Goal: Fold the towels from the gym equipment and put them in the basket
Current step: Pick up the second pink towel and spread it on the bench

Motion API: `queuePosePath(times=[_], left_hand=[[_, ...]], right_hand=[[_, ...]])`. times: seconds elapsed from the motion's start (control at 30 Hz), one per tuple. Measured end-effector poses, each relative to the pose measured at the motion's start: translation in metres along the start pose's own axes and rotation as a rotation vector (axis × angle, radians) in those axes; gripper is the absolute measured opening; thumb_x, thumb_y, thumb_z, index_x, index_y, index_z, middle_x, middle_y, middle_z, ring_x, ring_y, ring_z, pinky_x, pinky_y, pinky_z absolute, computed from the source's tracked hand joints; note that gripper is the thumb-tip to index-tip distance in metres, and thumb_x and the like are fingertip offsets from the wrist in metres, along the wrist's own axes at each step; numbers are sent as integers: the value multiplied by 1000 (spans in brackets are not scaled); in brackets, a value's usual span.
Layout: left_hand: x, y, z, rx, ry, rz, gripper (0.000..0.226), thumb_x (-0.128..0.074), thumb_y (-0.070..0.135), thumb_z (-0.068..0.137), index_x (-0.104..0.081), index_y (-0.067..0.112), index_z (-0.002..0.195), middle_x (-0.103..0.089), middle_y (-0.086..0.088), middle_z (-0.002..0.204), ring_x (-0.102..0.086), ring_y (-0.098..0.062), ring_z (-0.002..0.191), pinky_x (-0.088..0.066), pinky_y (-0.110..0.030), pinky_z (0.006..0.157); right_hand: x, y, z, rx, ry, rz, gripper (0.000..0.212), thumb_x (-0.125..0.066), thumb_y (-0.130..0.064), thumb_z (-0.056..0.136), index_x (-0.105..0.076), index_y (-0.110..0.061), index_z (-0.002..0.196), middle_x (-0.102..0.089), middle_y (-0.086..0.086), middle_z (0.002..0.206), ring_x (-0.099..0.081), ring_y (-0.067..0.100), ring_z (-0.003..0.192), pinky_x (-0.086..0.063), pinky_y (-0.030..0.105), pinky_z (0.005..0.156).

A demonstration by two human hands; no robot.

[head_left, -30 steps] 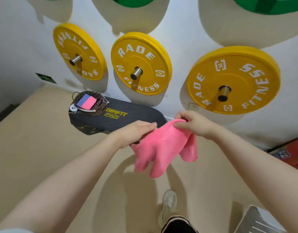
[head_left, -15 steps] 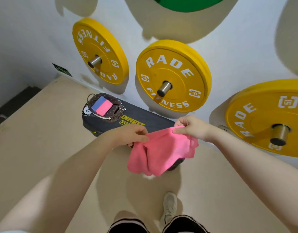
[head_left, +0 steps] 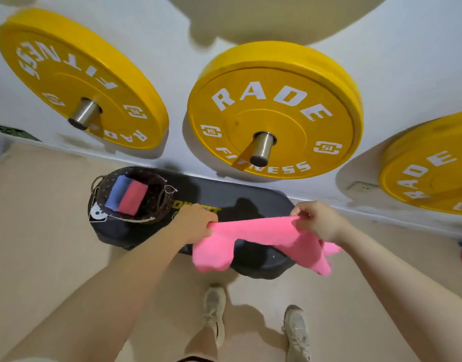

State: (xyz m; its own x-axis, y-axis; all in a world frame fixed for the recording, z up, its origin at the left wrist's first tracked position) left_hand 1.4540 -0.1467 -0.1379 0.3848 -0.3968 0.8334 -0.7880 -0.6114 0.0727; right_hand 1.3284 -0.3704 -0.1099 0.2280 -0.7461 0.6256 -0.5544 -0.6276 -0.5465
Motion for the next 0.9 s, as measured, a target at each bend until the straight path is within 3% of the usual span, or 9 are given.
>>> queuePosePath(times=[0.07, 0.2, 0.37, 0.53, 0.67, 0.8, 0.83, 0.9], left_hand=[[-10, -31, 37, 67, 67, 96, 31, -39, 22, 93, -57, 23, 118, -61, -2, 117, -50, -24, 112, -38, -35, 92], [-20, -81, 98, 170, 236, 38, 31, -38, 25, 96, -58, 19, 119, -61, -7, 116, -52, -26, 109, -39, -36, 90], [-1, -114, 123, 91, 641, -185, 30, -46, 12, 65, -70, 3, 80, -67, -21, 73, -61, -40, 72, -48, -43, 66], [-18, -130, 132, 24, 603, -113, 17, -57, -4, 67, -67, 3, 78, -66, -18, 70, -58, -39, 66, -46, -43, 64], [-72, -121, 149, -8, 522, -31, 26, -71, -9, 49, -67, 8, 69, -61, -11, 56, -57, -33, 47, -45, -35, 50], [-161, -105, 194, -64, 404, 82, 38, -82, -4, 34, -69, 7, 68, -62, -13, 57, -55, -32, 41, -43, -30, 42], [-187, -100, 206, -79, 359, 99, 38, -83, -4, 37, -70, 7, 70, -63, -13, 61, -58, -32, 46, -45, -31, 45], [-237, -91, 228, -79, 263, 64, 30, -71, 2, 68, -69, 10, 97, -67, -12, 88, -63, -34, 79, -48, -38, 73]], right_hand=[[-5, 16, 35, -88, 72, -89, 7, -61, -6, 82, -62, -12, 85, -62, 9, 89, -54, 25, 84, -35, 27, 63], [-11, 49, 95, -244, 253, -140, 25, -51, -1, 84, -65, -4, 105, -59, 22, 110, -58, 37, 97, -39, 32, 72], [-2, 49, 129, -253, 462, -158, 34, -47, 6, 82, -63, -5, 110, -51, 22, 111, -57, 40, 98, -46, 38, 79], [-8, 41, 135, -147, 511, -285, 30, -50, 1, 85, -63, -6, 111, -49, 20, 115, -55, 42, 97, -44, 42, 79], [-57, 69, 150, -136, 330, -489, 35, -46, -13, 93, -54, -17, 127, -46, 18, 117, -55, 45, 98, -46, 45, 81], [-138, 133, 185, -190, 119, -585, 41, -41, -15, 94, -50, -31, 131, -39, 13, 133, -53, 41, 111, -43, 48, 97], [-160, 151, 195, -204, 84, -531, 41, -42, -15, 94, -51, -32, 131, -39, 12, 135, -51, 40, 115, -40, 46, 100], [-200, 187, 215, -198, 22, -427, 48, -43, -14, 93, -44, -36, 136, -42, 11, 132, -49, 36, 119, -39, 38, 99]])
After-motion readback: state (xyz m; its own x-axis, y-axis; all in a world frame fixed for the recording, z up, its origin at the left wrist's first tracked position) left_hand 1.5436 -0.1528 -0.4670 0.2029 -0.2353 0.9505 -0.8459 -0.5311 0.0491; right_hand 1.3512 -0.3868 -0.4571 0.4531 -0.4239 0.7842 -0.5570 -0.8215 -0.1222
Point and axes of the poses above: each hand's wrist, its own z-axis towards the middle knuckle, its own x-axis out of the back of the hand, y = z × x, the point moved 4 cm from there along z, towards the middle knuckle
